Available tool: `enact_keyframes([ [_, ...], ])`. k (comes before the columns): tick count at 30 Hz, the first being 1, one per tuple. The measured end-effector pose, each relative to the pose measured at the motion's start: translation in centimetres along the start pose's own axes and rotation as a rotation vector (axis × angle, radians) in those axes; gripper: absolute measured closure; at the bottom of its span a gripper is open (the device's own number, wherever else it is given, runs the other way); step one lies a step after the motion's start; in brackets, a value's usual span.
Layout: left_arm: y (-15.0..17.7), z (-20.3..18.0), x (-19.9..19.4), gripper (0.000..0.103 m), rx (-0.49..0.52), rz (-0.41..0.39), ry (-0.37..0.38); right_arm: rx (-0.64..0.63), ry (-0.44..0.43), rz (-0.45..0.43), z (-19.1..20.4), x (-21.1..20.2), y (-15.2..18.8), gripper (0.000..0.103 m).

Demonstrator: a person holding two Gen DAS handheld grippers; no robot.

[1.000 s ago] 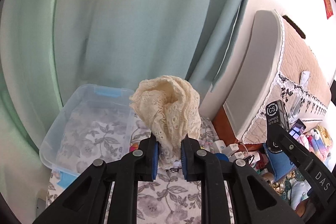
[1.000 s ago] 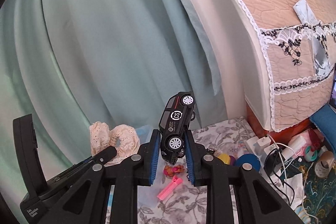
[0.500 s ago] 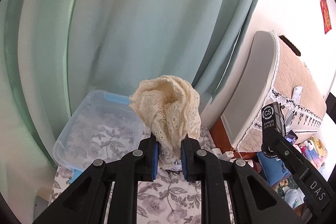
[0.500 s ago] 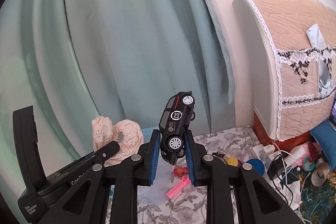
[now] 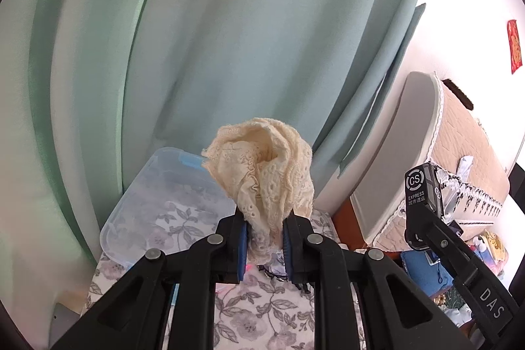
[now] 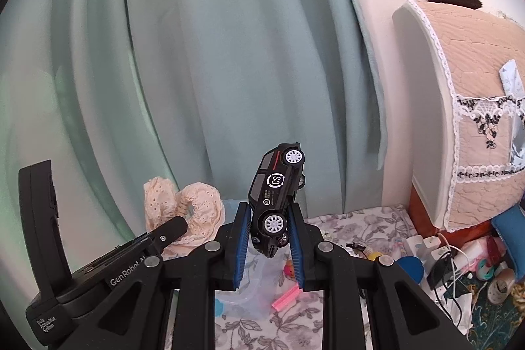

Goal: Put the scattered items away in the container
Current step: 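Lift and carry the car with the right tool while the left tool carries the scrunchie over the container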

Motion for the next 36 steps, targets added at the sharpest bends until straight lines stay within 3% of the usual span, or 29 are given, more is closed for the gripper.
enact_keyframes([
  [22, 2.1, 10.5, 6.1, 0.085, -0.127, 0.104, -0.179, -0.010, -0.104, 0.233, 3.1, 11.2, 7.2, 0.078],
  [36, 4.5, 13.9, 9.3, 0.085, -0.139, 0.188, -0.246, 0.004, -0.169, 0.369, 4.5, 16.7, 11.9, 0.078],
])
Point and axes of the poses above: each gripper's, at about its wrist camera, not at the fingertips, and x roughly the way its jaws point, z to its left, y to its underside, the point moved 6 cm from there along x, roughly the way its jaws point, and after that the axes turned 6 degrees about -z, right-handed, at the moved point
